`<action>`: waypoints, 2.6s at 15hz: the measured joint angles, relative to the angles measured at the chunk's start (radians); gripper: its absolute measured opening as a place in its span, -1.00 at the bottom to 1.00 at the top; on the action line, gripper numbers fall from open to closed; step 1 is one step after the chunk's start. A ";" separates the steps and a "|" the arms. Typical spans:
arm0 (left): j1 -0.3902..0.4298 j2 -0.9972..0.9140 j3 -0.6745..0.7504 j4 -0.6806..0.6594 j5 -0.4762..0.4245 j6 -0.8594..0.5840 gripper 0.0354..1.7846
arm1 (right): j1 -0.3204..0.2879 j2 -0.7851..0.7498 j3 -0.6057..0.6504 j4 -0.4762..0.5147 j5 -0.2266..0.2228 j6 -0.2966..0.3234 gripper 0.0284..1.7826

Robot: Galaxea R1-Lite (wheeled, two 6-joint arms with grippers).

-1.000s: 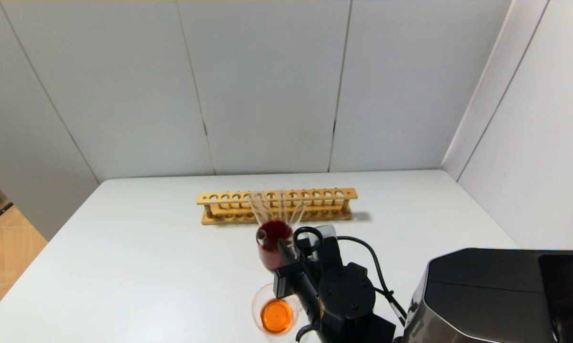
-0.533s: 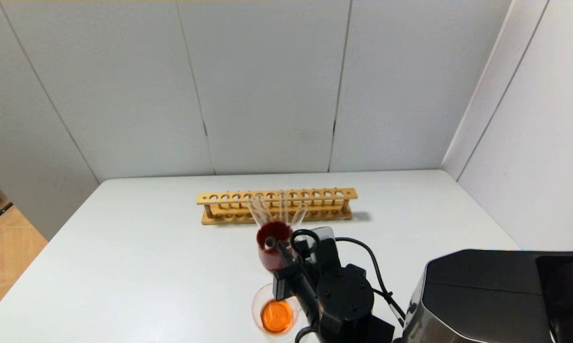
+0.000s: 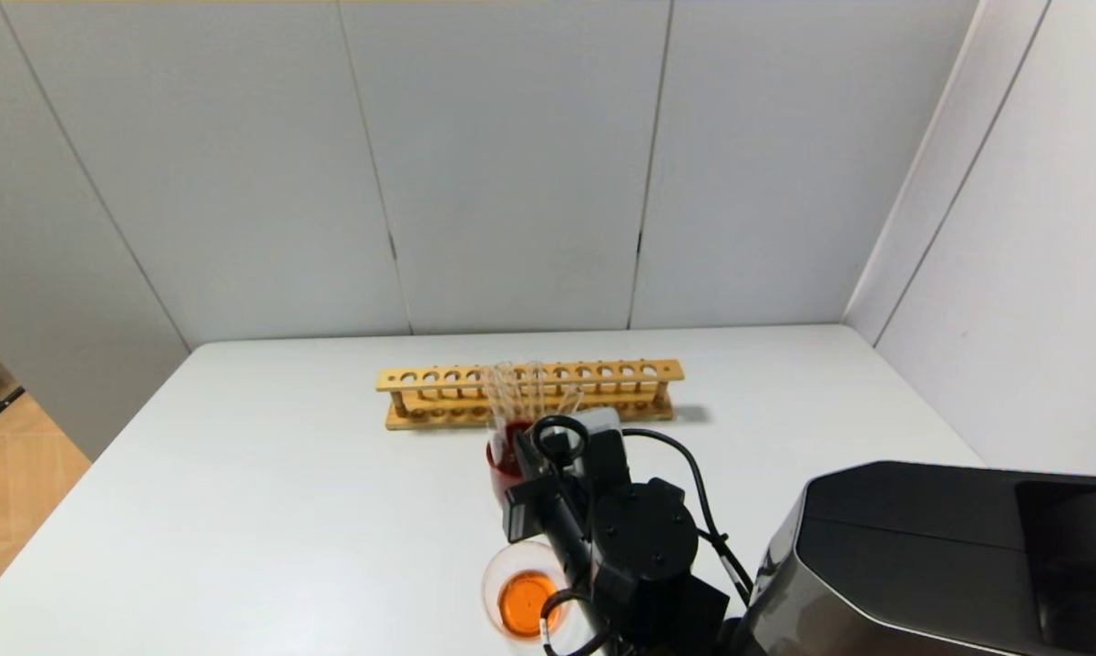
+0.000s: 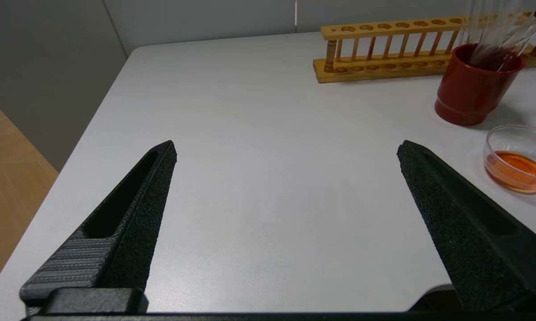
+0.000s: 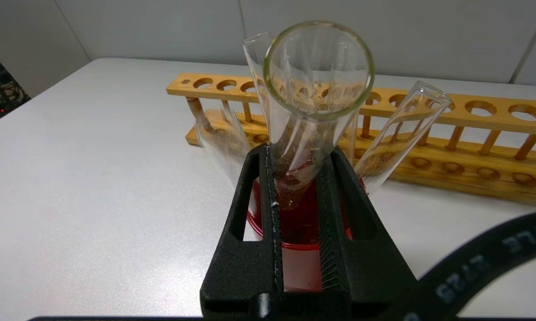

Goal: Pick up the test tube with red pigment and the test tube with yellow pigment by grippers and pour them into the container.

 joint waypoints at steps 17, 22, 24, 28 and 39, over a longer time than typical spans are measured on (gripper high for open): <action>0.000 0.000 0.000 0.000 0.000 0.000 0.96 | 0.001 0.015 0.010 0.000 0.011 -0.018 -0.67; 0.000 0.000 0.000 0.000 0.000 0.000 0.96 | 0.001 0.014 0.011 0.000 0.010 -0.019 -0.66; 0.000 0.000 0.000 0.000 0.000 0.000 0.96 | 0.001 0.015 0.012 0.000 0.010 -0.021 -0.60; 0.000 0.000 0.000 0.000 0.000 0.000 0.96 | 0.001 0.016 0.013 0.000 0.010 -0.028 -0.13; 0.000 0.000 0.000 0.000 0.000 0.000 0.96 | -0.011 -0.092 -0.034 0.000 0.008 -0.114 0.95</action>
